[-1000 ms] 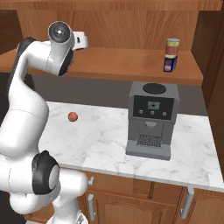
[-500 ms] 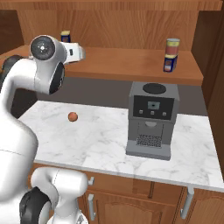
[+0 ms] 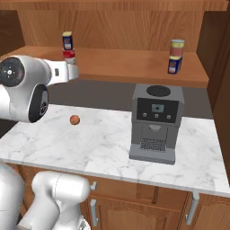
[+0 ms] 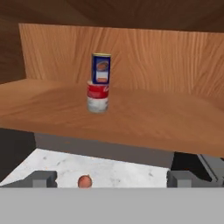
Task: Stack two cans on top of the other two cans in the cabinet.
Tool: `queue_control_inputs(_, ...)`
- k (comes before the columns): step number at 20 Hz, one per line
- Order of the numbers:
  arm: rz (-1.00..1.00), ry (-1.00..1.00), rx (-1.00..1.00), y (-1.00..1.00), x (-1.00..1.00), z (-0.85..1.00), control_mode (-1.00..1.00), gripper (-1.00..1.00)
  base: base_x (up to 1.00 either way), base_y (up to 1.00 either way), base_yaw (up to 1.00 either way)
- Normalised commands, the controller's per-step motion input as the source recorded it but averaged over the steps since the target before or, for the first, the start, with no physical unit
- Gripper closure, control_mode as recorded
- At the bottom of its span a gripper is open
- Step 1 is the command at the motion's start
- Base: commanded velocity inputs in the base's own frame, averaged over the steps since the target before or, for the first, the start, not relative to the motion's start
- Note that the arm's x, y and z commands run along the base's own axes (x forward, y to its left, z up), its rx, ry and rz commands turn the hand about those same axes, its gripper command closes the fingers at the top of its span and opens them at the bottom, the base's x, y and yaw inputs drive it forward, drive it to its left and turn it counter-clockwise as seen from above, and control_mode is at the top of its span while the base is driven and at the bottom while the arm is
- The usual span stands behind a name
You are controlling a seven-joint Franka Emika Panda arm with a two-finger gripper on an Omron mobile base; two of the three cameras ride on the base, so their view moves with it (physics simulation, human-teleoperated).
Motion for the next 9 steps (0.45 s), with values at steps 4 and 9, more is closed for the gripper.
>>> queue_control_inputs(4,-0.06,0.01,0.00,-0.14,-0.79,-0.33,-1.00,-1.00,0.00,0.00,0.00)
queue_control_inputs(9,-0.07,0.19,0.01,-0.14,-0.46,-0.46,-1.00,-1.00,0.00,0.00,0.00)
